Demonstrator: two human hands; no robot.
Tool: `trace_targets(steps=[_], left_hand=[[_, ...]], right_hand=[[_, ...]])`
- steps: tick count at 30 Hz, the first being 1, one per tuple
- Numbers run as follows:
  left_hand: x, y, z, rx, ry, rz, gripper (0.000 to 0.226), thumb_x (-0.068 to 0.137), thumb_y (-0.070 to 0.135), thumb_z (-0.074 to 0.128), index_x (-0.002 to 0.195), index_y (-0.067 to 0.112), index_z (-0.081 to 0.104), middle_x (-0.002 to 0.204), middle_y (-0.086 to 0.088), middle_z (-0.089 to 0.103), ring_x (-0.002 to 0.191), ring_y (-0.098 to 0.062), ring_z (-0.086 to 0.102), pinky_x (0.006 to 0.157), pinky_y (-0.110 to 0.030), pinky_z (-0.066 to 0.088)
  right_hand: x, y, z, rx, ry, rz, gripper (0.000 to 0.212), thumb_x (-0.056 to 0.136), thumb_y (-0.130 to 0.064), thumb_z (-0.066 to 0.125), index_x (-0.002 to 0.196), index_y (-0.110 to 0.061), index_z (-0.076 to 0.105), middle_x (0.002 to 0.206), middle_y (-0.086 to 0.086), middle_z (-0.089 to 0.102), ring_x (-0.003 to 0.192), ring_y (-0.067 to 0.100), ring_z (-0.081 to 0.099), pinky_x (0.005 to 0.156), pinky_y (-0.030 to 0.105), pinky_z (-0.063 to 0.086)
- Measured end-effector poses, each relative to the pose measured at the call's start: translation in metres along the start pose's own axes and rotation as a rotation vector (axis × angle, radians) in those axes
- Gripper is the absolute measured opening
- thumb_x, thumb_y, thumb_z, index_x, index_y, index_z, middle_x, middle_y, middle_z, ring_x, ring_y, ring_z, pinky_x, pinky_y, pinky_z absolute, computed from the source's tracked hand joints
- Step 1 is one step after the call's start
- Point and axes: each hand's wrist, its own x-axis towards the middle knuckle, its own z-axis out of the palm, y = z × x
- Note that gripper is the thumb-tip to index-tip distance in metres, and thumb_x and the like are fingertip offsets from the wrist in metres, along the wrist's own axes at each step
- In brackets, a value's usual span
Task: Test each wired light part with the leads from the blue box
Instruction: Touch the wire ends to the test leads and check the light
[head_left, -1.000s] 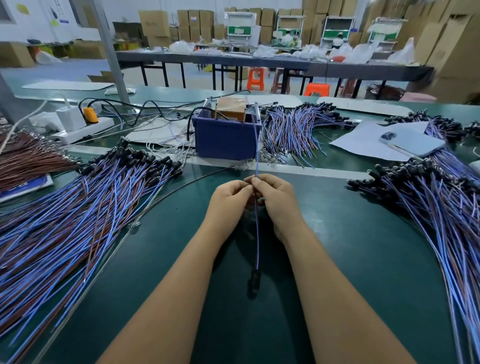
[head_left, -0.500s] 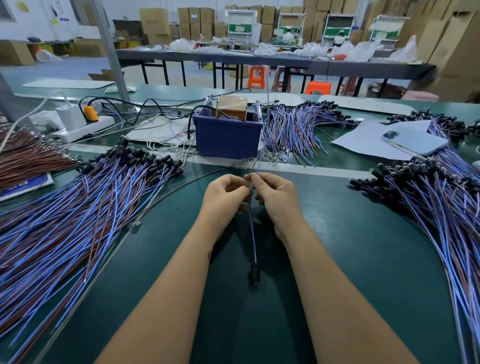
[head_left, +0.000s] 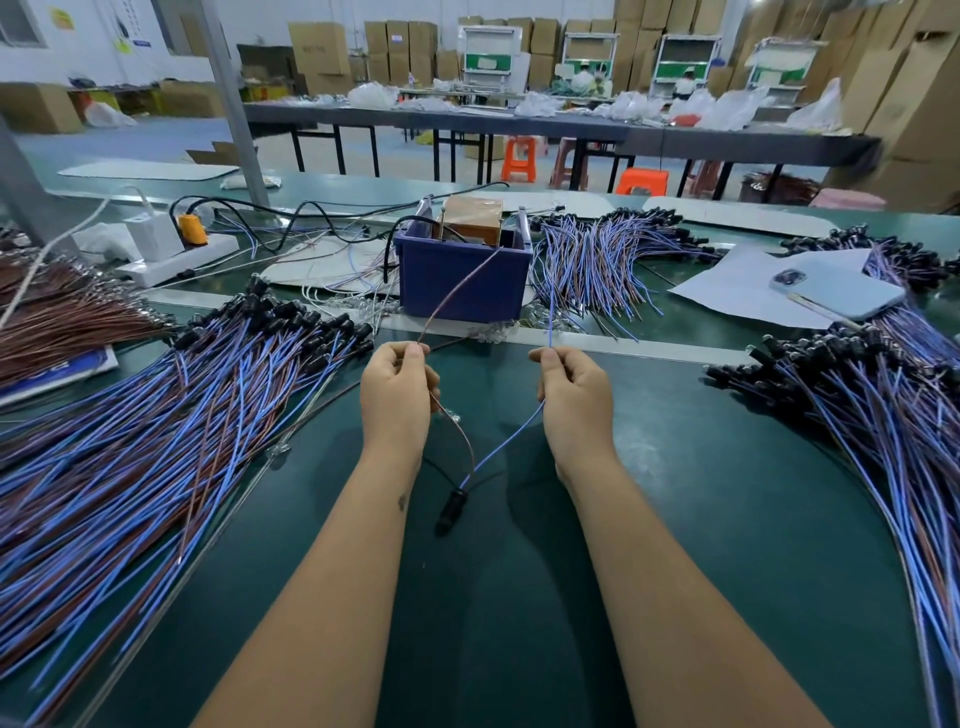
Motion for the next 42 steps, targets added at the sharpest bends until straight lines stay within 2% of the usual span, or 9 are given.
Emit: trace_targets(steps=[3, 6, 9, 19, 25, 33, 37, 42], left_hand=[[0.0031, 0.0000, -0.0023, 0.010, 0.040, -0.031, 0.022, 0.101, 0.020, 0.038, 0.086, 0.020, 0.054, 0.063, 0.004, 0.049, 0.051, -0.009, 0.044, 0.050, -0.023, 0.040], [0.0017, -0.0001, -0.0045, -0.007, 0.012, 0.006, 0.026, 0.104, 0.030, 0.036, 0.087, 0.021, 0.055, 0.057, 0.008, 0.039, 0.049, -0.008, 0.034, 0.047, -0.023, 0.031], [0.0002, 0.0001, -0.0052, 0.042, 0.016, 0.060, 0.029, 0.104, 0.028, 0.035, 0.087, 0.022, 0.057, 0.056, 0.008, 0.037, 0.049, -0.009, 0.031, 0.047, -0.026, 0.028], [-0.0003, 0.0022, -0.0081, 0.094, 0.101, 0.050, 0.029, 0.102, 0.025, 0.036, 0.084, 0.023, 0.059, 0.055, 0.007, 0.039, 0.046, -0.008, 0.033, 0.046, -0.025, 0.031], [-0.0015, 0.0037, -0.0077, 0.115, 0.095, 0.042, 0.029, 0.102, 0.026, 0.037, 0.084, 0.024, 0.060, 0.055, 0.005, 0.037, 0.047, -0.011, 0.031, 0.047, -0.026, 0.029], [-0.0041, 0.0060, -0.0072, 0.127, 0.050, 0.060, 0.029, 0.102, 0.026, 0.038, 0.088, 0.021, 0.063, 0.055, 0.004, 0.035, 0.047, -0.011, 0.028, 0.047, -0.026, 0.026], [-0.0051, 0.0072, -0.0057, 0.146, 0.039, 0.081, 0.029, 0.101, 0.025, 0.040, 0.083, 0.024, 0.063, 0.054, 0.003, 0.034, 0.047, -0.014, 0.029, 0.049, -0.028, 0.025], [-0.0058, 0.0075, -0.0039, 0.141, 0.010, 0.088, 0.029, 0.101, 0.025, 0.041, 0.082, 0.024, 0.063, 0.055, 0.002, 0.033, 0.051, -0.015, 0.030, 0.052, -0.030, 0.026]], right_hand=[[0.0005, 0.0016, 0.0003, 0.007, 0.004, 0.010, 0.023, 0.100, -0.019, 0.047, 0.085, -0.023, 0.065, 0.056, -0.008, 0.040, 0.057, 0.011, 0.036, 0.060, 0.027, 0.035], [0.0009, 0.0037, 0.0016, -0.005, -0.007, 0.016, 0.020, 0.099, -0.019, 0.049, 0.094, -0.019, 0.069, 0.053, -0.013, 0.041, 0.057, 0.010, 0.037, 0.060, 0.026, 0.034], [0.0013, 0.0043, 0.0019, -0.016, -0.025, 0.011, 0.020, 0.099, -0.018, 0.049, 0.098, -0.018, 0.070, 0.053, -0.011, 0.040, 0.057, 0.012, 0.036, 0.060, 0.027, 0.034], [-0.0010, 0.0015, 0.0025, -0.022, -0.072, -0.006, 0.019, 0.098, -0.018, 0.052, 0.096, -0.020, 0.070, 0.054, -0.006, 0.034, 0.056, 0.014, 0.030, 0.058, 0.026, 0.031], [-0.0016, 0.0022, 0.0023, -0.020, -0.095, -0.010, 0.018, 0.098, -0.017, 0.053, 0.093, -0.022, 0.070, 0.052, -0.008, 0.033, 0.049, 0.008, 0.029, 0.049, 0.019, 0.028], [-0.0005, 0.0037, 0.0031, -0.052, -0.107, -0.007, 0.018, 0.098, -0.020, 0.053, 0.095, -0.024, 0.071, 0.047, -0.015, 0.037, 0.054, 0.011, 0.032, 0.055, 0.023, 0.032], [0.0005, 0.0044, 0.0035, -0.069, -0.094, -0.010, 0.020, 0.098, -0.019, 0.054, 0.102, -0.016, 0.073, 0.043, -0.017, 0.040, 0.053, 0.007, 0.034, 0.053, 0.020, 0.031], [0.0002, 0.0039, 0.0027, -0.095, -0.105, -0.020, 0.021, 0.098, -0.020, 0.053, 0.105, -0.017, 0.073, 0.044, -0.022, 0.046, 0.051, 0.003, 0.038, 0.055, 0.020, 0.033]])
